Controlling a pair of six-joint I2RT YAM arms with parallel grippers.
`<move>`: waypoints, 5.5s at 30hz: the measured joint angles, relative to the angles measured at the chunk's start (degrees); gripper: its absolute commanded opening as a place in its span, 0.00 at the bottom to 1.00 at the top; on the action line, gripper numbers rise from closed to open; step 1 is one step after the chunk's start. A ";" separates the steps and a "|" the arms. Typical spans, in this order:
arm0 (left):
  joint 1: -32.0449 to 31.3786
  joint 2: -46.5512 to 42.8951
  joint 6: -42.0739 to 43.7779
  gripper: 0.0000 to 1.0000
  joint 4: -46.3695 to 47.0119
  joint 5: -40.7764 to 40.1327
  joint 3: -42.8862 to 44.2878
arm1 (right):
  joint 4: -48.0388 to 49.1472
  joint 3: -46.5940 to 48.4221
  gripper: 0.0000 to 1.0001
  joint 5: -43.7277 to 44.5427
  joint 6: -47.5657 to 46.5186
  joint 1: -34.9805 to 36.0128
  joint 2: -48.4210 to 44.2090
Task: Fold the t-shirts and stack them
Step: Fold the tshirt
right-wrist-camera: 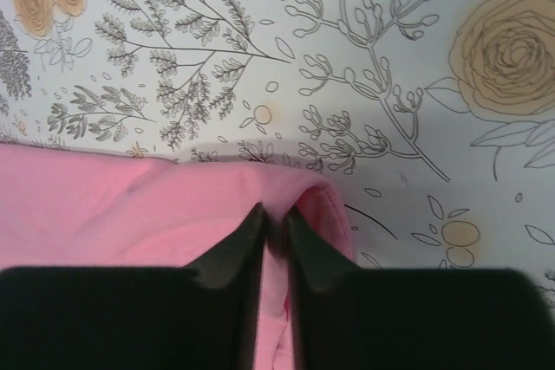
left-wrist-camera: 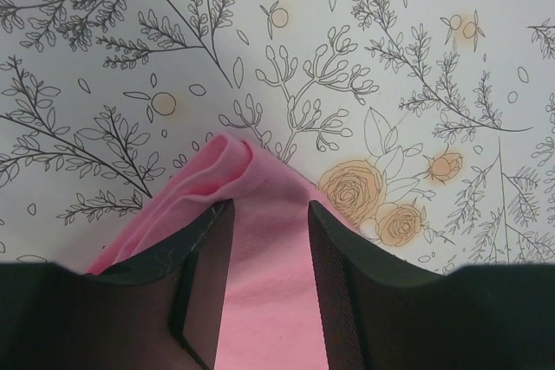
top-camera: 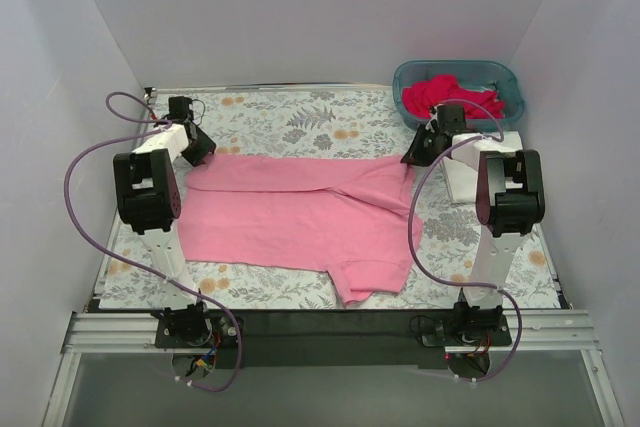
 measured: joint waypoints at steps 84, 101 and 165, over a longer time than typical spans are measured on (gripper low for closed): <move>-14.27 -20.50 3.32 0.88 -6.78 1.86 -19.37 | -16.92 10.75 0.40 21.53 -30.16 18.34 0.68; -14.27 -20.50 3.21 0.88 -6.75 2.16 -19.37 | -0.72 -17.66 0.43 10.29 -4.50 9.33 -17.64; -14.38 -20.50 3.54 0.88 -8.04 1.46 -19.37 | 2.80 -8.50 0.01 -3.41 6.51 6.60 -12.50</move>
